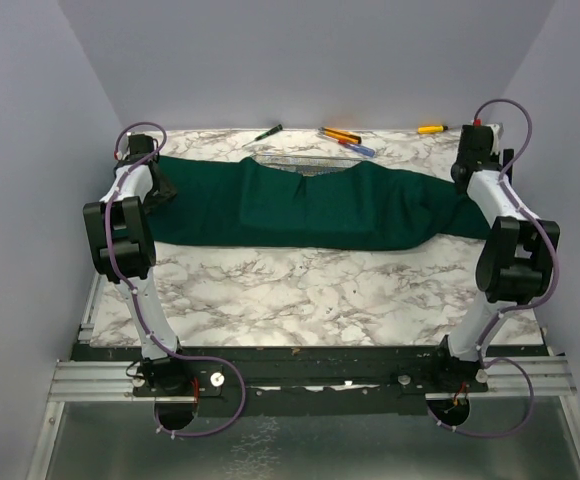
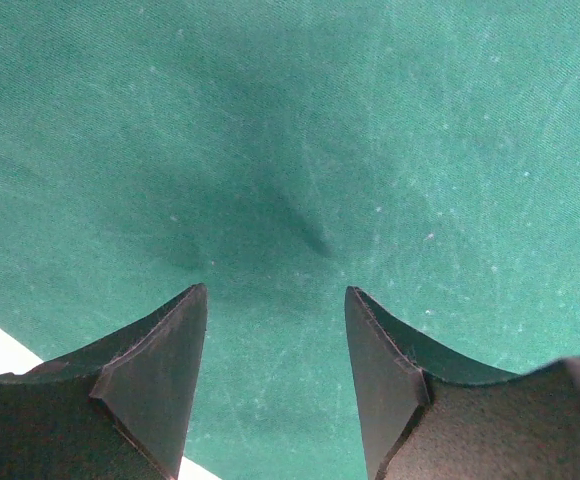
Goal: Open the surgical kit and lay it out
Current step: Open the surgical kit at the center of the board.
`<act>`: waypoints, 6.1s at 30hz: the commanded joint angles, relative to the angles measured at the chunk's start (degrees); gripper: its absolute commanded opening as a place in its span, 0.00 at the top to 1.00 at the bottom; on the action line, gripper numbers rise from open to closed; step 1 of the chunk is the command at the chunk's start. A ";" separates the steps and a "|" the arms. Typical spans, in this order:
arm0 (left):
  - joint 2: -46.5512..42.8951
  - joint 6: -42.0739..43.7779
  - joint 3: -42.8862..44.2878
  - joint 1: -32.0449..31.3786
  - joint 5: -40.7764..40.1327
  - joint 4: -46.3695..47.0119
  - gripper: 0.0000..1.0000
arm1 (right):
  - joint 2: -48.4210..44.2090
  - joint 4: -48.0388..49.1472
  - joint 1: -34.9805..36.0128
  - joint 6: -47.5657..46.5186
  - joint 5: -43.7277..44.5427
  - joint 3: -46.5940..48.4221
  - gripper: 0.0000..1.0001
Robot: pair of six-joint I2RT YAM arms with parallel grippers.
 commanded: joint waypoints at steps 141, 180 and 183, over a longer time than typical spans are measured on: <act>11.02 1.20 11.11 -3.06 7.22 8.18 0.41 | 37.69 -19.08 -1.87 8.59 -30.69 38.84 0.26; 4.29 -0.76 22.64 -5.13 9.48 0.28 0.41 | 15.84 -24.65 2.23 29.30 -42.83 33.57 0.21; -0.37 1.99 15.73 -8.23 13.29 2.73 0.40 | 11.32 -21.60 6.62 28.50 -46.35 25.45 0.21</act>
